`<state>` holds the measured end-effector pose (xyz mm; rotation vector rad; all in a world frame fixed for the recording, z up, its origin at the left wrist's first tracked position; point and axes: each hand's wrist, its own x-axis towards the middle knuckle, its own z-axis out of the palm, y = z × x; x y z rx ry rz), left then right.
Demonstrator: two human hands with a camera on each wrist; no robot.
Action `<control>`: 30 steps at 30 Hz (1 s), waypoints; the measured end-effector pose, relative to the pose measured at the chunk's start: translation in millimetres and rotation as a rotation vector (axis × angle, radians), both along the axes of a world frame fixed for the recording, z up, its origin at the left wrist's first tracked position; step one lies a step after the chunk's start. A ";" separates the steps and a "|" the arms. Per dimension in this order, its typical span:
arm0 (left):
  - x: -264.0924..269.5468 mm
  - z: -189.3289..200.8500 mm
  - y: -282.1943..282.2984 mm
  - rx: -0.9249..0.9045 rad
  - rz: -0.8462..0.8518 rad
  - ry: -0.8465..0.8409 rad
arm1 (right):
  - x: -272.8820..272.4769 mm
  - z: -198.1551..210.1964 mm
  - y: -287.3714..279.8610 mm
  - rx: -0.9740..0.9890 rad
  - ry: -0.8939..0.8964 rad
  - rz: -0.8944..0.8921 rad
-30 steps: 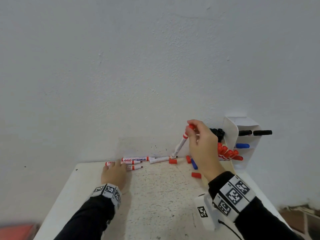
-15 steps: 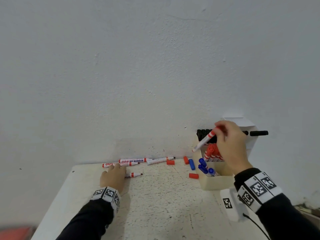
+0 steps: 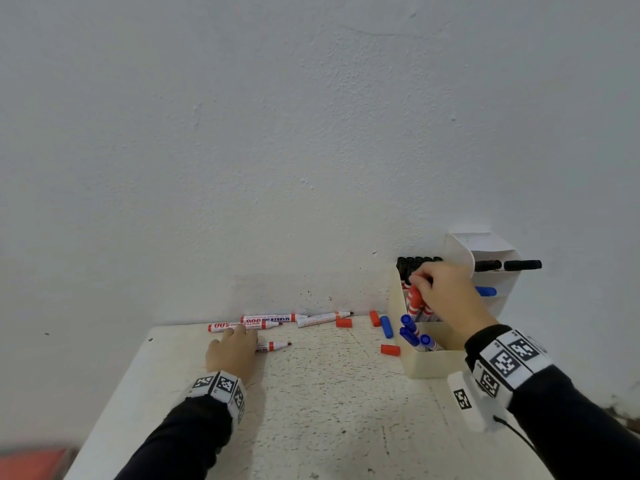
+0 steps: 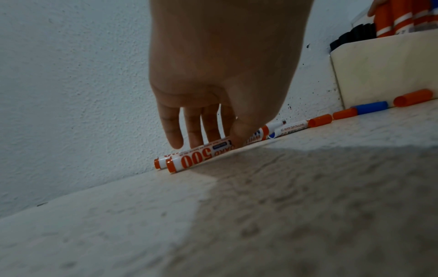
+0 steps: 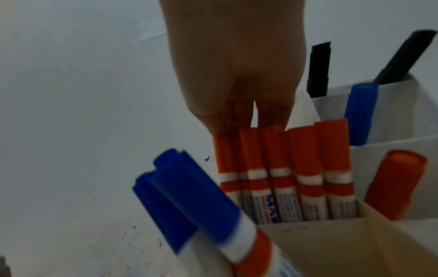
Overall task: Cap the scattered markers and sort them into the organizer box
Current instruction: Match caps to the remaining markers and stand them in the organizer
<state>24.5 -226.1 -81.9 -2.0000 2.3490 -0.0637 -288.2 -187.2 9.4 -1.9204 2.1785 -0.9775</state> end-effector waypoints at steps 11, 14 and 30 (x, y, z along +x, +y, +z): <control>-8.0 2.0 2.8 -0.012 -0.053 0.125 | 56.2 14.2 2.8 -0.187 0.028 0.141; -11.9 4.5 4.9 0.003 -0.086 0.200 | 87.5 2.3 -1.9 -0.025 -0.068 0.255; -25.3 -7.5 6.5 -0.038 -0.194 0.276 | 98.4 -99.9 -45.3 0.522 0.163 0.179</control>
